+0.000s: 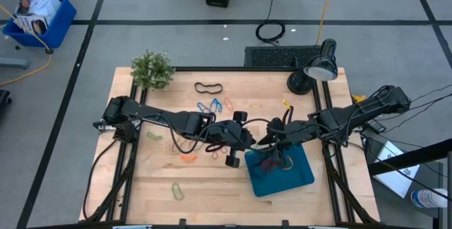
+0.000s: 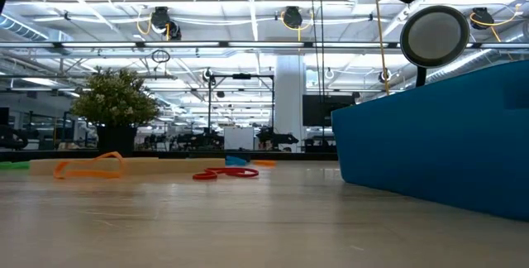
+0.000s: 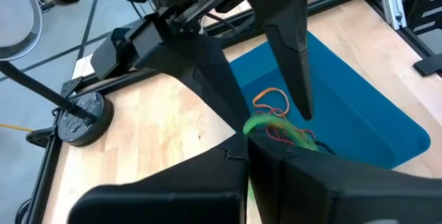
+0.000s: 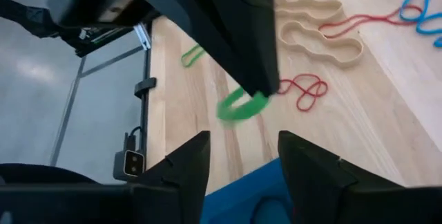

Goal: Pick and place rubber bands into bin
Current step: Put the green rubber band into the blue bin

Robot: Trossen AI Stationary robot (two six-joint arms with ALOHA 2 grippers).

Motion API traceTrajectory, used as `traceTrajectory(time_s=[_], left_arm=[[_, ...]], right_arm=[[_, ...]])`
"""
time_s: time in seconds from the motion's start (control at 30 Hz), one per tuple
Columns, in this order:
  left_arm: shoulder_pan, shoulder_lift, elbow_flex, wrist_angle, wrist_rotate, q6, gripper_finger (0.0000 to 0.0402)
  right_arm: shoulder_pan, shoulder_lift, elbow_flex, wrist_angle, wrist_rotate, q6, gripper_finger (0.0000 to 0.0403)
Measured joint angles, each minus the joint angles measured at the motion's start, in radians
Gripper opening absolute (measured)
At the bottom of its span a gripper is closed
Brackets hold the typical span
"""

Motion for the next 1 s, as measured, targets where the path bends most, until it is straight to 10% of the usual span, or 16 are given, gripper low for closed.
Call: traceTrajectory(time_s=[0.53,1.0], left_arm=[[0.0,0.0,0.0,0.036,0.001,0.0,0.0013],[-0.001,0.0,0.0,0.039,0.002,-0.006,0.0041]], right_arm=[[-0.009,0.008,0.0,0.097,0.006,-0.057,0.0158],[-0.011,0.008,0.0,0.087,0.006,-0.121,0.0059]])
